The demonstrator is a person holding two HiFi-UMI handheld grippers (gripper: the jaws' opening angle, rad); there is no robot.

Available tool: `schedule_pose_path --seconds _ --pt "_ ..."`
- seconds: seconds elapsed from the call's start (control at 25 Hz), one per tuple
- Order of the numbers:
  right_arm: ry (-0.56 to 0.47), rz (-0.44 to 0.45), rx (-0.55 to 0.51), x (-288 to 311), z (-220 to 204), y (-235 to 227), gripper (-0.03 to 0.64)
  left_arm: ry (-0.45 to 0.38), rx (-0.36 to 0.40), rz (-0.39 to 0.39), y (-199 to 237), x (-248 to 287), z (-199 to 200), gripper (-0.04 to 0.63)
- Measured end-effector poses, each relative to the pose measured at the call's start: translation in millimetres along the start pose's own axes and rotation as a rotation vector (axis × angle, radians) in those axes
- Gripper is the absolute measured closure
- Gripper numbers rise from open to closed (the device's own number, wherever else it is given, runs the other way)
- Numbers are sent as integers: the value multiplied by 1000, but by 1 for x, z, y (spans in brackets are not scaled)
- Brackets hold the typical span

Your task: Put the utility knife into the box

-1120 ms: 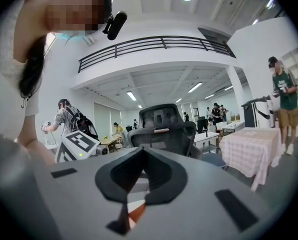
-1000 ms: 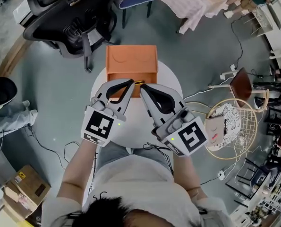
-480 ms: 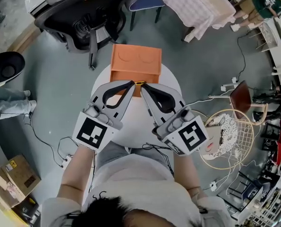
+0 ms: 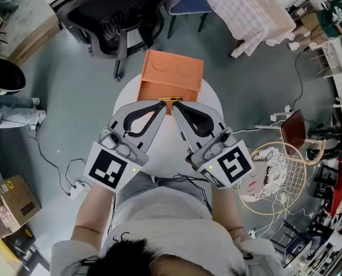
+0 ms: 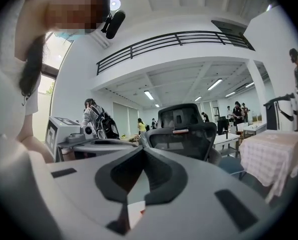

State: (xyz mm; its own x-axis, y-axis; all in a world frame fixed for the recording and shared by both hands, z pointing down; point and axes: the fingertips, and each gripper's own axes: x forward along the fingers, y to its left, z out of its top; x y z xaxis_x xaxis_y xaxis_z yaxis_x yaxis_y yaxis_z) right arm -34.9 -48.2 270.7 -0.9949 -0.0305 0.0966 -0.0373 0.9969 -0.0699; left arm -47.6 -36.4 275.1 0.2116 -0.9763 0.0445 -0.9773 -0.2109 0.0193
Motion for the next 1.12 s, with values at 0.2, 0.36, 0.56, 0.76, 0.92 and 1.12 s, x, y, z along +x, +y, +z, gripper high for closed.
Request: schedule_pose_path --seconds 0.2,0.36,0.56,0.76,0.92,1.12 --pt "-2 34 -5 5 -1 6 609 -4 -1 37 2 -8 0 586" --pt "1 42 -18 10 -2 12 609 -9 -13 58 6 -15 -1 586" --pt "-8 47 -16 11 0 11 609 -9 -6 65 6 -12 0 586" --pt "-15 45 -14 14 2 8 609 -16 -9 68 10 -9 3 586" --pt "-13 45 -16 16 2 5 609 -17 -20 73 14 -7 2 586" --pt "-15 52 -16 16 4 4 611 -19 -16 76 15 -6 4 586"
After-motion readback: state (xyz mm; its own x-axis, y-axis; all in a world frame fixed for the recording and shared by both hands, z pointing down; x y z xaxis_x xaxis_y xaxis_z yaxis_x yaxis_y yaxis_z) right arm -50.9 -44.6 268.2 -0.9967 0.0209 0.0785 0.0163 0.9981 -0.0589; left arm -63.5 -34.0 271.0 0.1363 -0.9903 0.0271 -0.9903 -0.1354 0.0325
